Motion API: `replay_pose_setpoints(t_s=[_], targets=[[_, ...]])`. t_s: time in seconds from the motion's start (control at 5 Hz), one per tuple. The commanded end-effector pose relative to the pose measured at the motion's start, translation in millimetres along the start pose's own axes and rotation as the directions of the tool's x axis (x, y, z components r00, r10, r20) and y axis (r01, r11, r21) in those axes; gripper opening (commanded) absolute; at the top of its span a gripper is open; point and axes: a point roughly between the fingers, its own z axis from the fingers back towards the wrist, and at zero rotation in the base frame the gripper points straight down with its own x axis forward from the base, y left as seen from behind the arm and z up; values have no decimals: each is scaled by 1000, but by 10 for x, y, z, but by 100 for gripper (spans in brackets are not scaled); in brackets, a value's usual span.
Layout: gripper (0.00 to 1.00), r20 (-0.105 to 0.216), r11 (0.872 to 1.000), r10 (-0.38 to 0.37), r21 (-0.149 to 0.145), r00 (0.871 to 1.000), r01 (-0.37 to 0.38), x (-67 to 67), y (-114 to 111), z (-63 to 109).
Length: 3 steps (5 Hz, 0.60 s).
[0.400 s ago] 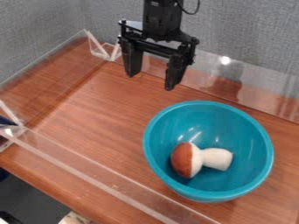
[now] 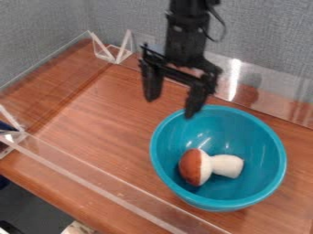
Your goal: Remove the mushroom from inside the blue bowl and put it on the table
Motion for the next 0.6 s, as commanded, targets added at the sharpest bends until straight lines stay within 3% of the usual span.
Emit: replay_pose_setpoints(t_s=[0.0, 0.2, 0.4], targets=[[100, 24, 989, -149, 10, 988, 149, -42, -357, -149], [100, 6, 941, -336, 30, 942, 336, -147, -783, -589], [100, -8, 949, -314, 39, 950, 314, -166, -734, -697]])
